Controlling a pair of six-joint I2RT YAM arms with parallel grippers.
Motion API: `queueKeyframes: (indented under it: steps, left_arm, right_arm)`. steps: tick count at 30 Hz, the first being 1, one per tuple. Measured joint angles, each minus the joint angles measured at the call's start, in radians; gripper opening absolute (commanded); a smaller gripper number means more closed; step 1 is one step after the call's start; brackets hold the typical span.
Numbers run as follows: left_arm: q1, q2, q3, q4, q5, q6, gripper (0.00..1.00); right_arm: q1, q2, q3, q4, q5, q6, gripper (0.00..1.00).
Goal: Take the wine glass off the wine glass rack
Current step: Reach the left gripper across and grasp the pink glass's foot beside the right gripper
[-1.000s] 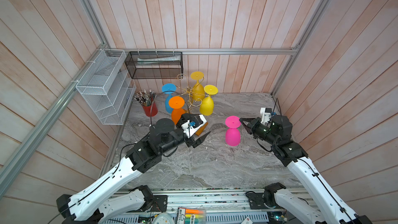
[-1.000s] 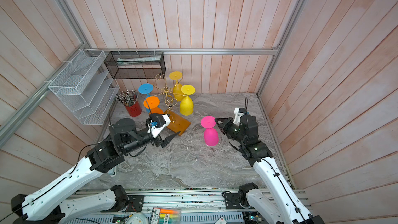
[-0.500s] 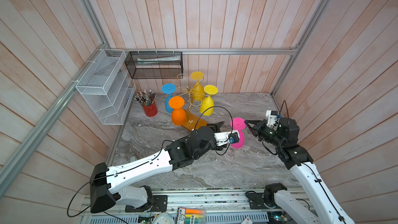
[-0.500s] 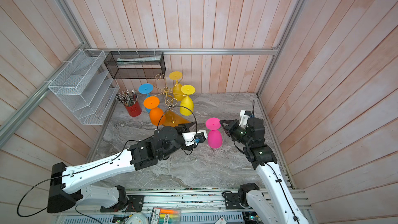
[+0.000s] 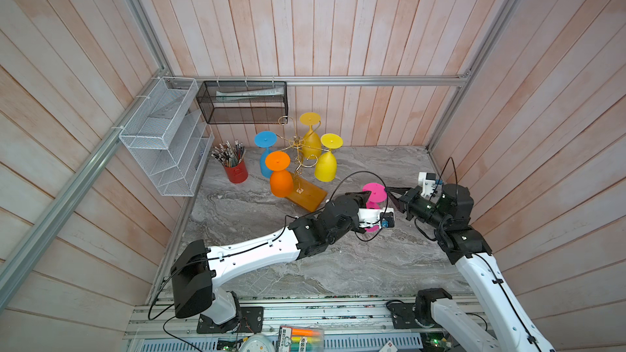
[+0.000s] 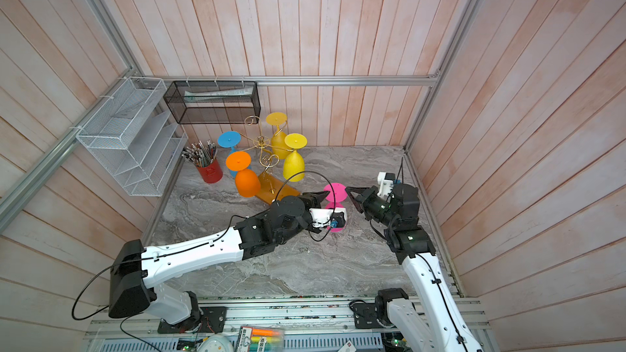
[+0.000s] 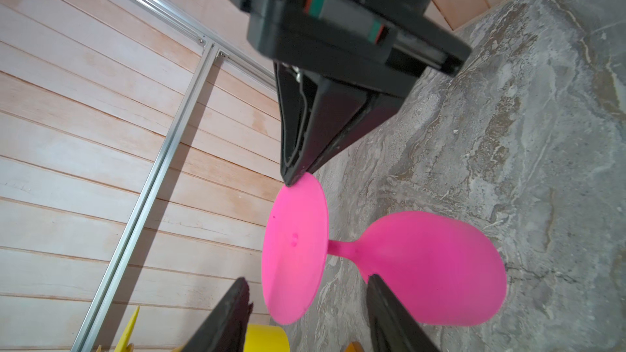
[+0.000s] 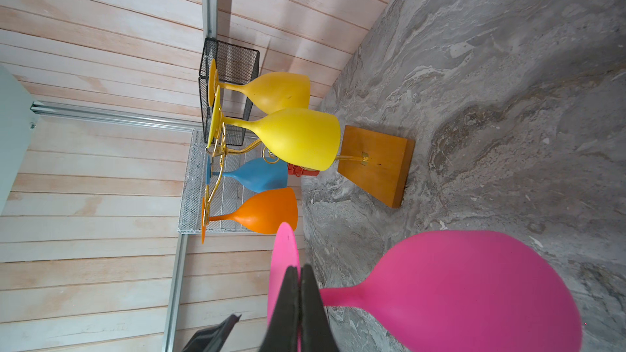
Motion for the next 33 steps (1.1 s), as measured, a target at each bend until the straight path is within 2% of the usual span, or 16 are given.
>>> queueKeyframes:
  steps: [11,27,33]
  left_arm:
    - [0.023,0.052,0.042,0.038,0.009,0.060,0.38]
    - [0.027,0.103,0.080,0.044,0.016,0.141,0.00]
    - [0.027,0.103,0.080,0.044,0.016,0.150,0.00]
  right_arm:
    - [-0.014,0.005,-0.001,0.020,-0.028,0.018,0.00]
    - [-0.023,0.005,-0.001,0.033,-0.031,0.044,0.00]
    - [-0.023,0.005,-0.001,0.031,-0.027,0.045,0.00]
